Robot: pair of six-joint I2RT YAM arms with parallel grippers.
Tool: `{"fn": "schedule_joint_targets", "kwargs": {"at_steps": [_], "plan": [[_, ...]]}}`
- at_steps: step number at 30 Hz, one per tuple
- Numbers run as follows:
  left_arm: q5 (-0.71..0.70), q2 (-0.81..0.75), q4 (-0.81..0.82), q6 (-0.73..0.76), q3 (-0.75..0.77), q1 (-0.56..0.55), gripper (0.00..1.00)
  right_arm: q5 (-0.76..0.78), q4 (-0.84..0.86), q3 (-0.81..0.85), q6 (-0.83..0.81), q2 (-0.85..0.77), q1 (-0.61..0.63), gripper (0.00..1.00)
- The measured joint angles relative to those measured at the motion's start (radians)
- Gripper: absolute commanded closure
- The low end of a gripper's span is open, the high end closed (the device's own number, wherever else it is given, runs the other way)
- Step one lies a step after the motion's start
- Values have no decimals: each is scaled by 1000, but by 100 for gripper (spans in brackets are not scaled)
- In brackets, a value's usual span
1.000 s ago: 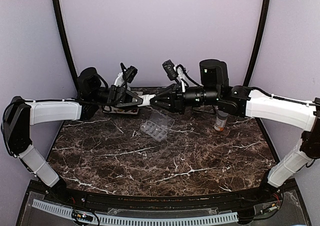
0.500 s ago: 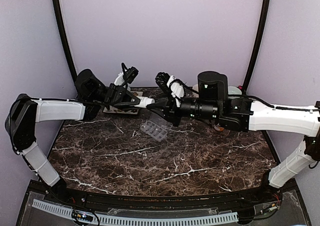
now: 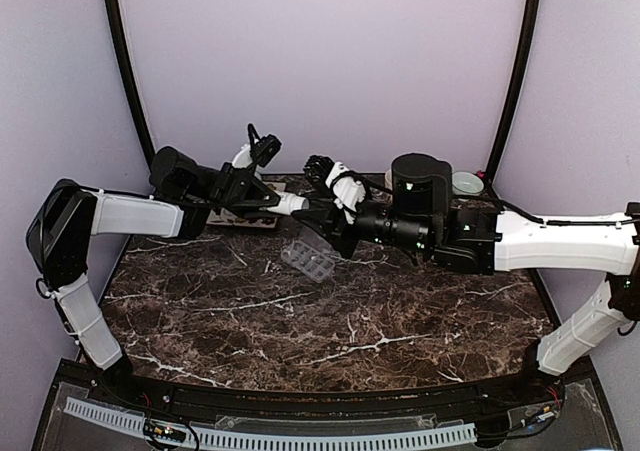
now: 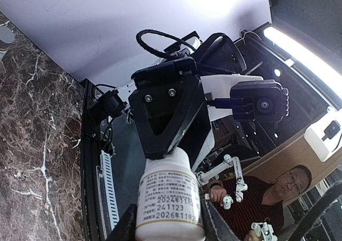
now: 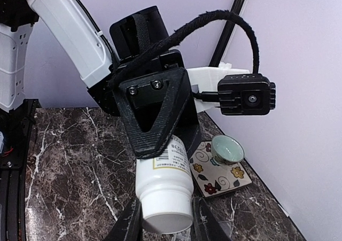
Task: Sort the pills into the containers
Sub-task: Unscrew the lid of the pill bottle.
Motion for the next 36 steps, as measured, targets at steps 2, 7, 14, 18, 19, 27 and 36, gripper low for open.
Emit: {"fn": "schedule_joint_targets", "kwargs": {"at_steps": [2, 7, 14, 18, 19, 27, 36], "plan": [[0, 0, 3, 7, 0, 0, 100, 0, 1, 1, -1, 0, 1, 65], [0, -34, -72, 125, 0, -4, 100, 89, -55, -2, -4, 6, -14, 41], [-55, -252, -663, 693, 65, -14, 100, 175, -117, -16, 13, 13, -42, 31], [-98, -301, -916, 923, 107, -14, 100, 178, -123, -24, 28, -5, -40, 29], [-107, -305, -963, 963, 108, -14, 100, 178, -124, -29, 35, -14, -40, 29], [-285, -310, -1295, 1278, 108, -14, 100, 179, -141, -47, 196, -110, -40, 28], [-482, -416, -1336, 1482, 53, -14, 100, 35, -190, -31, 656, -137, -138, 42]]}}
